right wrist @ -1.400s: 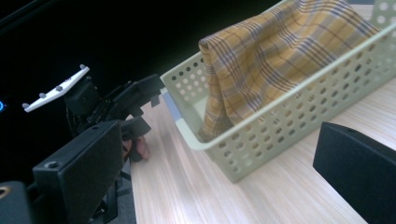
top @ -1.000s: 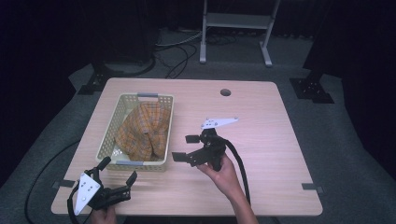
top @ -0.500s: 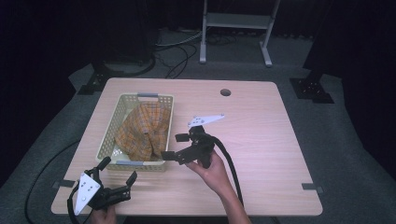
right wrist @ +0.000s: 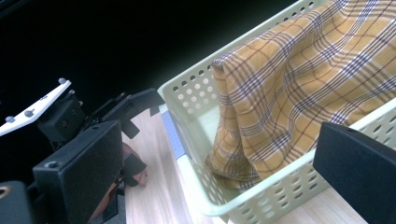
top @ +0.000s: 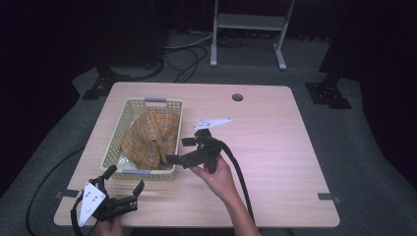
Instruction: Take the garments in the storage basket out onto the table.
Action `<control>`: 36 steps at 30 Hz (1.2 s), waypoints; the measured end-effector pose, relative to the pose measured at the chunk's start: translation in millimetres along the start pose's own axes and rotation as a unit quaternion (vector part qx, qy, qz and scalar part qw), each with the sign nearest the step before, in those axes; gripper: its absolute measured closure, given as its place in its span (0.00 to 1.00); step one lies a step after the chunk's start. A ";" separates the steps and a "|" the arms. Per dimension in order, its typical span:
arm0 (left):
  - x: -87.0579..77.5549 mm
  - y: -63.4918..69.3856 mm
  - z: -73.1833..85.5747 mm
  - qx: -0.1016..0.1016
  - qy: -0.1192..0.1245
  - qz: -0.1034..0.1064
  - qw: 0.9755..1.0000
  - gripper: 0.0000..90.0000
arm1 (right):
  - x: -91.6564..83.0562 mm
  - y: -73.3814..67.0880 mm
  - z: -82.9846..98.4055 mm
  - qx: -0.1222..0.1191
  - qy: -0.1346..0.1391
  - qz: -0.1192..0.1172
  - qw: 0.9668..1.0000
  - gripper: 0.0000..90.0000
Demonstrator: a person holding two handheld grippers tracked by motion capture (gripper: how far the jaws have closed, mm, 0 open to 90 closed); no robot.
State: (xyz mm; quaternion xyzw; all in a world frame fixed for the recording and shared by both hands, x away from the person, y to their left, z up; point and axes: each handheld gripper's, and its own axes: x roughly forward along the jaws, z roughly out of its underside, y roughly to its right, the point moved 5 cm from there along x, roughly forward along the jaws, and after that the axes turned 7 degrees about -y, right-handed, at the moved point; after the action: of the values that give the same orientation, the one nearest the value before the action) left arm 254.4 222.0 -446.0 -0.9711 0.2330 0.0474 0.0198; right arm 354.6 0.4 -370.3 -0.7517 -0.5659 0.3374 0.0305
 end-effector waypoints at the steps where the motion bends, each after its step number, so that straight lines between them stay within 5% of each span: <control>1: 0.0 0.0 0.0 0.000 0.000 0.000 1.000 0.00 | 1.5 0.3 -1.0 0.000 0.000 0.001 1.000 0.02; 36: 0.0 0.0 0.0 0.000 0.000 0.002 1.000 0.00 | 43.9 -4.3 -35.6 -0.005 -0.009 -0.003 1.000 0.02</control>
State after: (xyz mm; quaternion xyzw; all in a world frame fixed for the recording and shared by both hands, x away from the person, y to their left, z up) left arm 254.5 222.0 -446.0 -0.9706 0.2351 0.0475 0.0198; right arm 376.2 52.1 -361.7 -0.7472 -0.5698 0.3412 0.0227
